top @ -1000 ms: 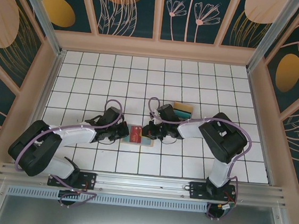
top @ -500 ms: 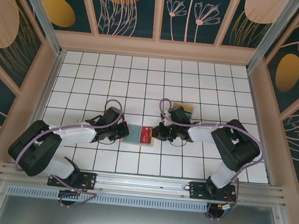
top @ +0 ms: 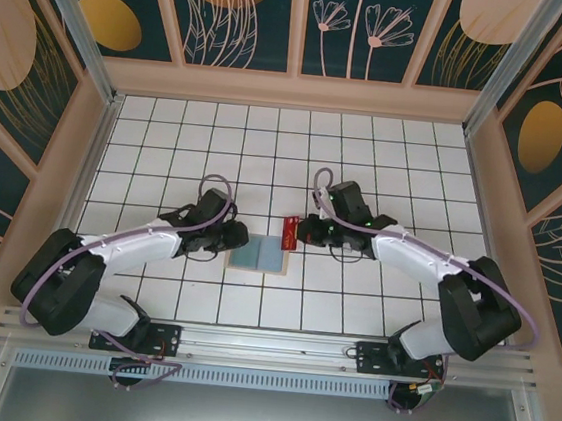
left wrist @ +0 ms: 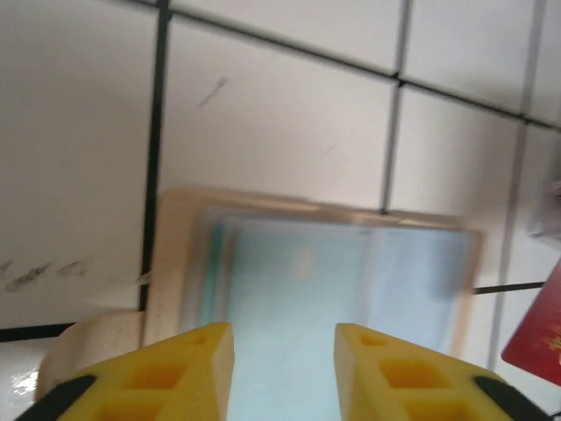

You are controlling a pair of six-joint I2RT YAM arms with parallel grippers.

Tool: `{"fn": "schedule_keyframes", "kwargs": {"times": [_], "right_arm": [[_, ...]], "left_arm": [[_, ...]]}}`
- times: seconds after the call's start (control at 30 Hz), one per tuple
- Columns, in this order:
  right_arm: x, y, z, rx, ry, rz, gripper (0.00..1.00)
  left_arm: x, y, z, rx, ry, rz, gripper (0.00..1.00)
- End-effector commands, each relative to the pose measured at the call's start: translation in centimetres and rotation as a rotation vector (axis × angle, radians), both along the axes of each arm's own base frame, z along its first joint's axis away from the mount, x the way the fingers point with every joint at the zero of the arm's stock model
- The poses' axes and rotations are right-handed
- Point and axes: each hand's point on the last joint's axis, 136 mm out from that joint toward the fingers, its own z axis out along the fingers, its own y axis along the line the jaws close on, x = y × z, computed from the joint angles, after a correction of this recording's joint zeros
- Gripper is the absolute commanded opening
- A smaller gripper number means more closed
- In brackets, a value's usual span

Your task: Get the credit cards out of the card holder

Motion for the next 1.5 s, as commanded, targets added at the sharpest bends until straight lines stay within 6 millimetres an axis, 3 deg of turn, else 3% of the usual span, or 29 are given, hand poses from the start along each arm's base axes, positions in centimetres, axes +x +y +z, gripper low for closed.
{"fn": "schedule_keyframes", "kwargs": {"times": [0.0,0.13,0.17,0.37,0.6,0.8,0.9,1.2,1.47], "right_arm": [[1.1,-3.0,1.8,-0.170,-0.122,-0.018,0.00],[2.1,-4.5,4.2,-0.255,-0.236,-0.032,0.00],[2.2,-4.7,4.6,-0.274,-0.262,-0.021,0.00],[3.0,-6.6,6.5,-0.460,-0.417,0.045,0.00],[2.8,-8.5,6.6,-0.736,-0.474,0.190,0.00],[2.7,-10.0,6.6,-0.946,-0.538,0.347,0.00],[2.3,-9.9,6.7,-1.000,-0.582,0.431,0.00],[0.0,-8.8,2.7,-1.089,-0.608,0.694,0.00],[-0.1,-9.6,0.6,-1.144,-0.597,0.724,0.00]], "left_arm": [[1.0,0.0,2.8,0.012,-0.060,-0.008,0.63],[2.2,-0.5,5.1,0.008,-0.117,-0.020,0.97],[2.5,-0.6,5.7,0.009,-0.131,-0.021,0.98],[4.1,-0.7,8.2,0.033,-0.212,-0.034,0.99],[5.0,-0.2,11.1,0.043,-0.280,-0.039,0.99],[4.7,0.1,12.8,0.022,-0.316,-0.040,0.98],[4.1,0.7,12.4,0.032,-0.311,-0.030,0.99],[3.8,2.4,12.6,0.041,-0.336,0.054,0.98],[3.4,3.4,12.8,0.006,-0.351,0.130,0.99]]}}
